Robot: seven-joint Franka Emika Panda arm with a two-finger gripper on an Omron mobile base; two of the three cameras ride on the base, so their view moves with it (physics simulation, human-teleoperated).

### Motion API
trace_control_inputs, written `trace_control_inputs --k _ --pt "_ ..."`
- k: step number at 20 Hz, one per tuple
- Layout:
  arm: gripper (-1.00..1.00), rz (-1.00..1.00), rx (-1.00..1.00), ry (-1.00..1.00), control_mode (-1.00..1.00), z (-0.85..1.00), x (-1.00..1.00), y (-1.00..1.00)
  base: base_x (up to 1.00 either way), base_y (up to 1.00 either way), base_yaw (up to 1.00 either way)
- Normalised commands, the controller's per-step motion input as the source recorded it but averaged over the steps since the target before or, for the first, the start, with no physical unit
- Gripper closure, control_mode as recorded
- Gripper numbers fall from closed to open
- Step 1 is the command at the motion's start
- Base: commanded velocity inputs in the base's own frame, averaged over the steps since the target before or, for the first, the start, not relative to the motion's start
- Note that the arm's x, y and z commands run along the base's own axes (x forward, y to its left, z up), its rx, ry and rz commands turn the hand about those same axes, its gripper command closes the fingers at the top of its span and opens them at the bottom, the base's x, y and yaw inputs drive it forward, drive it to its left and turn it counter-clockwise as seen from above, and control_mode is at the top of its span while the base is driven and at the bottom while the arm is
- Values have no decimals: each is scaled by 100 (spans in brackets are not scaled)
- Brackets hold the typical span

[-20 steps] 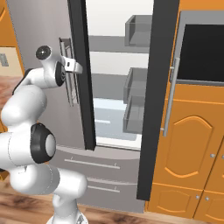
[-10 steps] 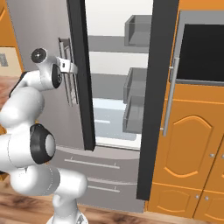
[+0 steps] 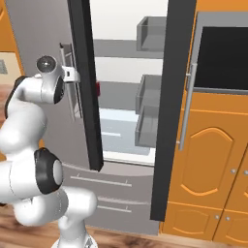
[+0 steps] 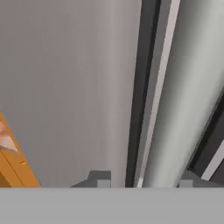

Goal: Open the fridge, grab two sodas, and place both sodas inside the bowl with ice on the dining counter.

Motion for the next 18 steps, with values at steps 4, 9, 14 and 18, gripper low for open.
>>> trace_control_inputs --k 4,9,14,18 --pt "100 11 -2 0 -100 -8 -60 100 0 0 0" --pt "100 3 -1 0 -100 -10 -72 100 0 0 0" --pt "-100 0 0 0 -100 -8 -66 100 0 0 0" --pt "-100 0 0 1 -100 -18 -71 78 0 0 0"
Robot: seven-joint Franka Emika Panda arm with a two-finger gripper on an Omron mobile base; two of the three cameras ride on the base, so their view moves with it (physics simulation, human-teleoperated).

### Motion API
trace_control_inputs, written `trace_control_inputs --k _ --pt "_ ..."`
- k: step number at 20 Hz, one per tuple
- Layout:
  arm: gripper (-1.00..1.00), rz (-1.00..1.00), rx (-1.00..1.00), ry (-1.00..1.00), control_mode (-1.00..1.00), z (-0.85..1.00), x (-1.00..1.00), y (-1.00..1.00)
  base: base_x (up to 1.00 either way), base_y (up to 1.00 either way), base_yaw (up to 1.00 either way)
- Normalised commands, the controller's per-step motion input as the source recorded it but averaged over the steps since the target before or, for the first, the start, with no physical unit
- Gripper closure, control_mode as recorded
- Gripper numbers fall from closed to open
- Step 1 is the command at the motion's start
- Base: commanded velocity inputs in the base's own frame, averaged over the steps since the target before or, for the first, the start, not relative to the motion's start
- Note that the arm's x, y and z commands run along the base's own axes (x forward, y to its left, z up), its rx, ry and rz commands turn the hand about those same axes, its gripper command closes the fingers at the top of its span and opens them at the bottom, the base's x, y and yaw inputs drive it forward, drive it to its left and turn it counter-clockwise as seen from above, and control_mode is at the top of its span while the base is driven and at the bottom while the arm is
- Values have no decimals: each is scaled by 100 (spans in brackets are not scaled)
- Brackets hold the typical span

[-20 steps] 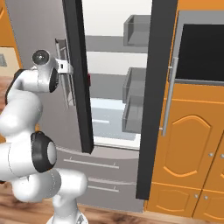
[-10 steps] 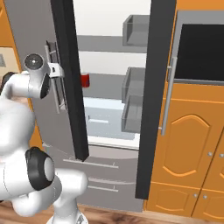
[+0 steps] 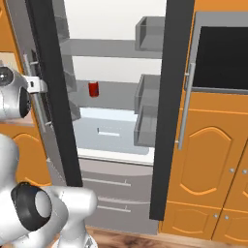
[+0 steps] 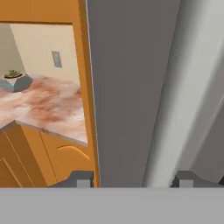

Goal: Open the fridge, grab two sodas, and place both sodas inside the bowl with ice on the dining counter.

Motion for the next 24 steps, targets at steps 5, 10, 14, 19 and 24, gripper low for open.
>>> trace_control_inputs --k 5,10,14,19,24 --pt "-100 -14 14 -4 -100 -1 -100 -1 0 0 0" --pt "-100 -14 22 -1 -100 22 -83 -74 0 0 0" --pt "-100 0 30 4 -100 14 -21 -100 0 0 0" --pt "-100 0 36 13 -100 0 1 -92 0 0 0" --pt "-100 5 37 16 -100 0 23 -65 0 0 0"
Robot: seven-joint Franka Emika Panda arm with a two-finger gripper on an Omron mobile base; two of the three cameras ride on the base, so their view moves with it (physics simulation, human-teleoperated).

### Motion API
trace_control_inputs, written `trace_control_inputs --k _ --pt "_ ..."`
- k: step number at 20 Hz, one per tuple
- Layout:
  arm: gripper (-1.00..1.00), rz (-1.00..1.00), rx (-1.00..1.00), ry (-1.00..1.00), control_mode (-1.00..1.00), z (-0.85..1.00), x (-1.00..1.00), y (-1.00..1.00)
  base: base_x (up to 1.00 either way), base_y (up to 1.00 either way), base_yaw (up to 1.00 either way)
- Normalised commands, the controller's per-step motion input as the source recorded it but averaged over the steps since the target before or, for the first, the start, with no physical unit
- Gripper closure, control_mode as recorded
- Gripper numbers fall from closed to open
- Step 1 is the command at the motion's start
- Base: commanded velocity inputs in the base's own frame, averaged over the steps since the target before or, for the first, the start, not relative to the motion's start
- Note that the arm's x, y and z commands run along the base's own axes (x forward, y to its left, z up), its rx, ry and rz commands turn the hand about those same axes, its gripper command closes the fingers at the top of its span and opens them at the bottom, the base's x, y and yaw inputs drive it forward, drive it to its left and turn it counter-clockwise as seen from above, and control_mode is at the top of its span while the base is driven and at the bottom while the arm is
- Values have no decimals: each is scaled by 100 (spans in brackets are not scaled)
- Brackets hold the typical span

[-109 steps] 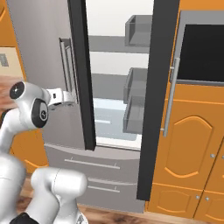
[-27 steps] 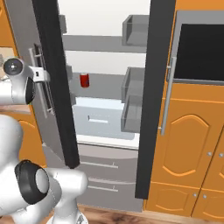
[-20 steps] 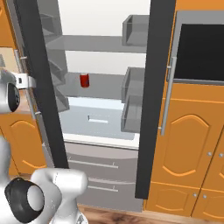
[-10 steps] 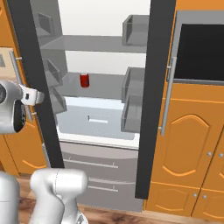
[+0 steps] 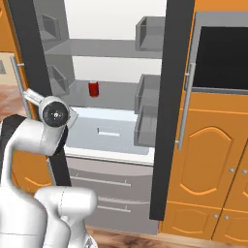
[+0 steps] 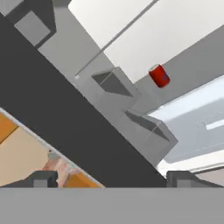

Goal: Open the fridge, grab two sodas, and place both sodas inside the bowl with ice on the dining counter.

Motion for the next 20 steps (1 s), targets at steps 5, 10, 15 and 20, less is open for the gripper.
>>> trace_control_inputs --k 5,10,15,20 --pt "-100 10 35 23 -100 0 44 -36 0 0 0" --pt "-100 16 26 29 -100 0 81 -4 0 0 0" --pt "-100 24 18 21 -100 -2 64 13 0 0 0" --pt "-100 23 9 10 -100 0 31 45 0 0 0"
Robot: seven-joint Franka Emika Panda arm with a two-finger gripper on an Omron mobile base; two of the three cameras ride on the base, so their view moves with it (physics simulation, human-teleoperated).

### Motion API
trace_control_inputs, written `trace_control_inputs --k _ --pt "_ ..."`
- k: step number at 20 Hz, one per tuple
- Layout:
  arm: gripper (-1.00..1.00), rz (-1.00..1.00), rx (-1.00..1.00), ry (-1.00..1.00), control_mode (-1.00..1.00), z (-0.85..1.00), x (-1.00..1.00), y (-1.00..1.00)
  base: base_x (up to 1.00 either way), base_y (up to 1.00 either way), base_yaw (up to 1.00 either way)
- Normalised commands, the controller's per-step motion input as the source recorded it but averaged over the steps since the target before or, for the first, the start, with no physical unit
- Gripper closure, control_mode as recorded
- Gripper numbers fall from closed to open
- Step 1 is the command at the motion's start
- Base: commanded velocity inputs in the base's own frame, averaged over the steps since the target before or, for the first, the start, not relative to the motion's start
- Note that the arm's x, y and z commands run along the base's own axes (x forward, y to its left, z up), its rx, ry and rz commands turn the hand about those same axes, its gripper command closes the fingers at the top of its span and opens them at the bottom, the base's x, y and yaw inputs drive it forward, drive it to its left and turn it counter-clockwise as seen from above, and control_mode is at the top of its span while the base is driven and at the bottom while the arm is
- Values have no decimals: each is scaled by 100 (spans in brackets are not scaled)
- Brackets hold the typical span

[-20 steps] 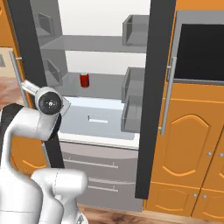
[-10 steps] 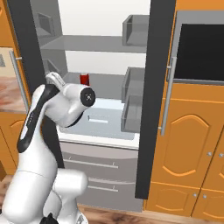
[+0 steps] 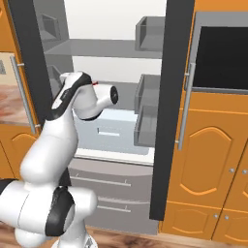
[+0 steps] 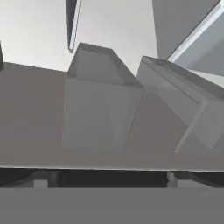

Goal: Open the fridge, grab two sodas, and place both sodas inside the bowl with ice on the dining counter.

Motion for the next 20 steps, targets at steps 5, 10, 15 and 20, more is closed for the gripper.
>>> trace_control_inputs --k 5,10,15,20 --pt "-100 17 2 3 -100 0 1 70 0 0 0" --pt "-100 18 0 0 -100 0 -14 93 0 0 0" --pt "-100 17 0 0 -100 -1 -9 96 0 0 0" --pt "-100 11 -3 0 -100 -7 0 100 0 0 0"
